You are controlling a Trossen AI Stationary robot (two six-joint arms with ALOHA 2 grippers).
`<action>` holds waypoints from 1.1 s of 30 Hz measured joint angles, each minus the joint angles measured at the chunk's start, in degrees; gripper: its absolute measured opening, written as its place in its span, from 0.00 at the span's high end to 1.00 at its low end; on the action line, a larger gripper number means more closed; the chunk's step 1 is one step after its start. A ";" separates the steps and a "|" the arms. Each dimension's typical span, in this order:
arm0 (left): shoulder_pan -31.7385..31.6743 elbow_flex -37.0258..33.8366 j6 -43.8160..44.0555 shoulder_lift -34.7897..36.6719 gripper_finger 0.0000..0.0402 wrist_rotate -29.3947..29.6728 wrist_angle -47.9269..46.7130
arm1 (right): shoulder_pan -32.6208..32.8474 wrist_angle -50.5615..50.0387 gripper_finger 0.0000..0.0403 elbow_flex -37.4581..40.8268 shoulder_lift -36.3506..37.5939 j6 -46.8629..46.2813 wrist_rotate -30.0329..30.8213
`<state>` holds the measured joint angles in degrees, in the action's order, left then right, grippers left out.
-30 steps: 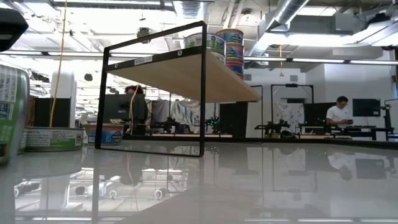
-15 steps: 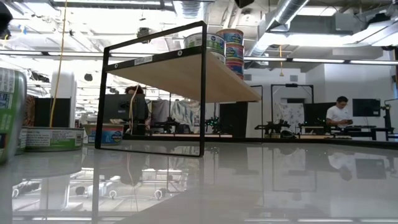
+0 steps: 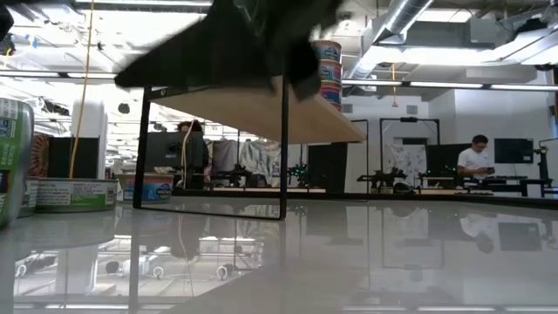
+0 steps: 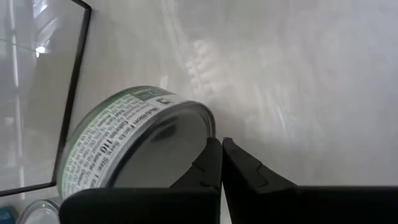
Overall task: Stack canned seafood by type on shelf
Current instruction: Stack the green tuna can on top of the other green tuna can
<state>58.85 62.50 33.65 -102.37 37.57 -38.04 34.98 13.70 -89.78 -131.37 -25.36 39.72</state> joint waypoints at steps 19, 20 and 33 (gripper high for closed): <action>4.96 0.02 2.45 10.68 0.90 1.84 6.72 | -2.89 -2.33 0.13 -4.82 -1.12 0.47 -5.98; 4.94 0.02 1.59 10.59 0.86 1.81 6.66 | -2.51 -3.28 0.13 -5.34 -1.11 0.52 -4.92; -7.81 0.37 -11.75 10.58 0.45 -8.55 4.29 | 1.14 -26.74 0.14 -7.22 3.34 -6.19 -3.40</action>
<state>51.04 62.87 21.90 -91.79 29.02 -33.75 36.12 -13.03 -97.00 -128.03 -31.56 36.32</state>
